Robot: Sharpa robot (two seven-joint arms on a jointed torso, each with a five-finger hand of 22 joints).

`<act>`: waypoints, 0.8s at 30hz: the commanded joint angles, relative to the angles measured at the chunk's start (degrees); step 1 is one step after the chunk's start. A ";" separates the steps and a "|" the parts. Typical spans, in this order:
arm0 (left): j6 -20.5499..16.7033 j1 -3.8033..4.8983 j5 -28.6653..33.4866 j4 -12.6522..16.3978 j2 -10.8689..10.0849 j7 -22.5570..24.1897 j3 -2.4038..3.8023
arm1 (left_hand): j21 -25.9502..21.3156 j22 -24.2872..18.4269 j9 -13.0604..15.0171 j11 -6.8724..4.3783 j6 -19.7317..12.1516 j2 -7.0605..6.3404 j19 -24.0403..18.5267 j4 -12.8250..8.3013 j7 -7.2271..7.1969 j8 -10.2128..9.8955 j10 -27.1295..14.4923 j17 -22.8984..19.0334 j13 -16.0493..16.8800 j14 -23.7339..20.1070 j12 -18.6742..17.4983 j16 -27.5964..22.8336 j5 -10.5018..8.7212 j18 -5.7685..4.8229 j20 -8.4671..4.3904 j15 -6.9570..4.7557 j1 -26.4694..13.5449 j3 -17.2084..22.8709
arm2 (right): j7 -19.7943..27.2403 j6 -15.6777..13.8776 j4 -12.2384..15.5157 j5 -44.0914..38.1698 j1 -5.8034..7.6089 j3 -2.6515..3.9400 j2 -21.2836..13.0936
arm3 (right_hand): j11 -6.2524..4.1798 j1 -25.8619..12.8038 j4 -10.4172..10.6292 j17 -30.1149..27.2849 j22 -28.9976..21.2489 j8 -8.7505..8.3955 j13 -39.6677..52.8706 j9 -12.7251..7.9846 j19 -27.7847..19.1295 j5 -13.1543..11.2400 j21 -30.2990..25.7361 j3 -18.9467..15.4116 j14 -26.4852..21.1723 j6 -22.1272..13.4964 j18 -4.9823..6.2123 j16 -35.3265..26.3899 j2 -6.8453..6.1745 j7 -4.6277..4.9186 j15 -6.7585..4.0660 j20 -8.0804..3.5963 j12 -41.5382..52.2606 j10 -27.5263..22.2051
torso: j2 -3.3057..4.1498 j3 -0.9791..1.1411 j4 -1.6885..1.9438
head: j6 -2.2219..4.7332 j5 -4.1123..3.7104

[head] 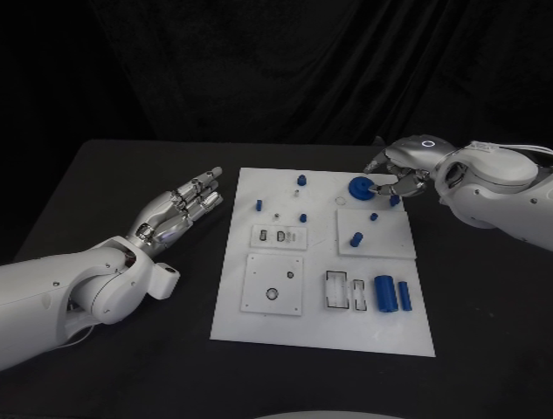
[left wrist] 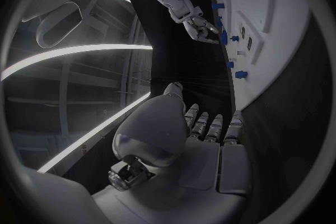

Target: Assemble the parts on the task board

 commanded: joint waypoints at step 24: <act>1.67 0.10 -0.43 -0.48 0.62 6.78 0.03 | 0.22 -0.01 0.08 0.00 0.23 -0.09 -0.14 -0.05 1.00 0.09 0.04 0.00 0.06 -0.10 0.25 -0.03 0.56 1.07 0.55 0.48 0.95 0.74 | -1.75 1.81 -2.99 -0.10 -1.42 0.06 2.84 | 0.05 0.00 -0.71 15.07 14.12 0.93 15.07 1.24 5.18 -0.13 1.54 -0.74 6.14 1.42 -0.89 0.16 -0.55 0.65 -0.26 -0.31 0.14 5.96 | -0.06 -0.10 -0.06 | -0.14 -0.01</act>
